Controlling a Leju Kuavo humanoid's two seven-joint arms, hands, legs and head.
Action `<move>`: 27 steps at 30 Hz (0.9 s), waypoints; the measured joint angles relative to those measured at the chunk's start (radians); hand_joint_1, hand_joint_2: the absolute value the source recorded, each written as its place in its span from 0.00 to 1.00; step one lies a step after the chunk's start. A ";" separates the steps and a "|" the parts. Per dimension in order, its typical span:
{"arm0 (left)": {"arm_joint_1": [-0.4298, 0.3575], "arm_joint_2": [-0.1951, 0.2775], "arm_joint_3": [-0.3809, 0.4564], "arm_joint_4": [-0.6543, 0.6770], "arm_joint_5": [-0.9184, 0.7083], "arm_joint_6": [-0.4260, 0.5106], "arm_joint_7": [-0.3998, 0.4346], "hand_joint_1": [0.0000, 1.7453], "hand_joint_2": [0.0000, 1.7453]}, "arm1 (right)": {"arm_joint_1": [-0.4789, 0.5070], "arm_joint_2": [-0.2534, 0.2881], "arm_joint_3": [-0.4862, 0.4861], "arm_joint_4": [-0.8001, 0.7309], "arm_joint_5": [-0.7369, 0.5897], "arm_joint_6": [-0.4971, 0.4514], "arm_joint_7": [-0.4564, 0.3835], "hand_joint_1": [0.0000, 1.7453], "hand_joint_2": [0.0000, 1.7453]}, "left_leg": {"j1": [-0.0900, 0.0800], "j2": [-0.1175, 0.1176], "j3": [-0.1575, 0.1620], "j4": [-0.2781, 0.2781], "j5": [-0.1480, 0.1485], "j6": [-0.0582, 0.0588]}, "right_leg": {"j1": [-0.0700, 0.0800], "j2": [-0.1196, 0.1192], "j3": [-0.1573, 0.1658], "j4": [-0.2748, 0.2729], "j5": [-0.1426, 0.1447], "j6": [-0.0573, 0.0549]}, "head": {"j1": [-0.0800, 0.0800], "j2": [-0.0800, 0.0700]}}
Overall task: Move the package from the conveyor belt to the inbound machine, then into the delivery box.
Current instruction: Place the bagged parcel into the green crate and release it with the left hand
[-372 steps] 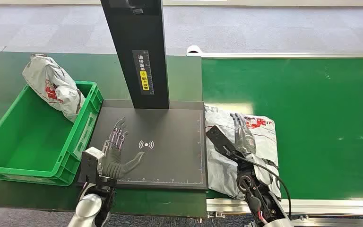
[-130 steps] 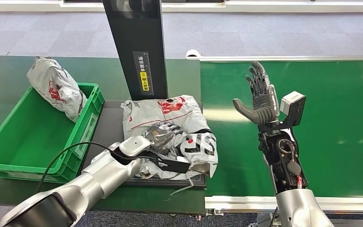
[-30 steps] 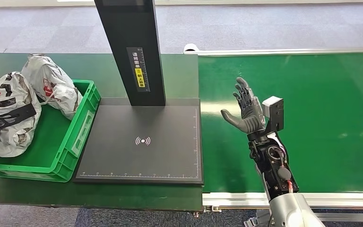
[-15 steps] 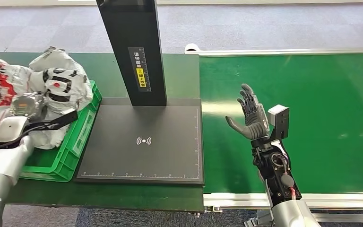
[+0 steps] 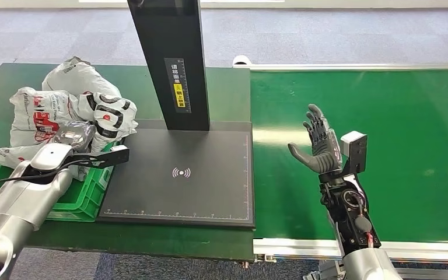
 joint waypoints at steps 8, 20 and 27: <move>-0.030 -0.010 -0.021 0.076 -0.008 0.016 0.011 0.00 1.00 | -0.001 0.006 0.000 0.000 0.005 -0.004 0.000 0.00 1.00 | 0.000 0.000 0.001 0.000 0.001 0.000 | 0.000 0.000 0.001 0.000 0.000 0.000 | 0.000 0.000; -0.097 0.025 0.026 0.345 -0.071 0.161 0.280 0.00 1.00 | -0.057 0.041 0.003 0.044 0.017 -0.008 0.011 0.00 1.00 | 0.002 0.017 0.001 0.000 0.001 -0.001 | 0.002 0.016 -0.005 0.002 0.005 -0.005 | 0.000 0.000; -0.091 0.059 0.118 0.405 -0.044 0.553 0.248 0.00 0.00 | -0.060 0.044 0.008 0.060 -0.008 -0.002 0.011 0.00 1.00 | 0.003 0.019 -0.004 0.000 0.001 -0.003 | 0.004 0.019 -0.011 0.002 0.005 -0.005 | 0.001 0.000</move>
